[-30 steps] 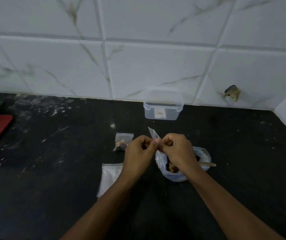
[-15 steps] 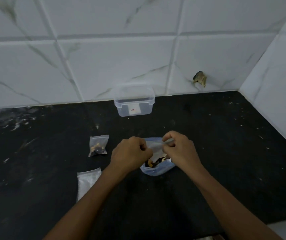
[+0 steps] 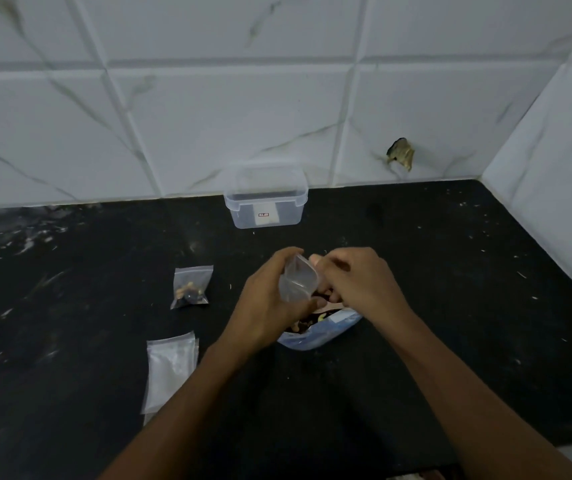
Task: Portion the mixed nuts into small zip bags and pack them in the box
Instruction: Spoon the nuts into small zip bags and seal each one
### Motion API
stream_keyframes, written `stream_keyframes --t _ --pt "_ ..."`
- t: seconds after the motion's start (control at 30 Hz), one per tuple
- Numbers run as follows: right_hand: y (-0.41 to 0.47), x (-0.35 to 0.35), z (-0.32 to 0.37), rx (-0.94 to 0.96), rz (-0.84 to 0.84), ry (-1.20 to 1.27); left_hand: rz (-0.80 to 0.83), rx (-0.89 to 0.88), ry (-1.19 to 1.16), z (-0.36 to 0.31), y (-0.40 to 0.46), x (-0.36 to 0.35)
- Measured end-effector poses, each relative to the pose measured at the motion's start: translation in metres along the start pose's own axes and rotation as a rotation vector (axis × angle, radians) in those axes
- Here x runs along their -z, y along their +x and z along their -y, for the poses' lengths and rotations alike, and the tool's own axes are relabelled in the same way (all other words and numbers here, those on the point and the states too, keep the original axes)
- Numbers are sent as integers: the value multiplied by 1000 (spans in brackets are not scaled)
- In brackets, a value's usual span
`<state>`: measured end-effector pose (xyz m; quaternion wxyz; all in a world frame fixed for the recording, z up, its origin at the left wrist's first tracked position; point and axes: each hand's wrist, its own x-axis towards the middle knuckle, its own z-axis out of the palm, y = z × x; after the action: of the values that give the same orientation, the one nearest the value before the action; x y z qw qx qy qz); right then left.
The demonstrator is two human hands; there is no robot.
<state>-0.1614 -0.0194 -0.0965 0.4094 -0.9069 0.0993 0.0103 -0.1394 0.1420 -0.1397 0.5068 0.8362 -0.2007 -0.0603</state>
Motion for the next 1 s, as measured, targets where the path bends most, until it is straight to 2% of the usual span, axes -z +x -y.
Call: stream_keyframes --t 0.03,0.1,0.2,0.3,0.5,0.67,0.73,0.8,1.0 --pt "3 4 -8 -13 -20 -9 -18 14 -41 4 -1 4" --pt "9 11 -32 -32 -44 -176 -27 40 -107 13 -5 13" --pt "12 10 -69 -106 82 -435 -1 87 -157 25 -14 25" --pt "12 3 -85 -165 182 -444 59 142 -199 38 -24 29" --pt "15 0 -80 -156 139 -448 170 237 -257 54 -36 21" --pt "18 3 -72 -60 76 -670 200 259 -314 54 -33 10" --pt "21 1 -73 -34 93 -638 193 262 -333 55 -32 8" --pt "23 -6 -76 -28 104 -471 200 260 -337 55 -30 6" --pt "24 -32 -74 -113 195 -171 214 269 -342 54 -29 1"
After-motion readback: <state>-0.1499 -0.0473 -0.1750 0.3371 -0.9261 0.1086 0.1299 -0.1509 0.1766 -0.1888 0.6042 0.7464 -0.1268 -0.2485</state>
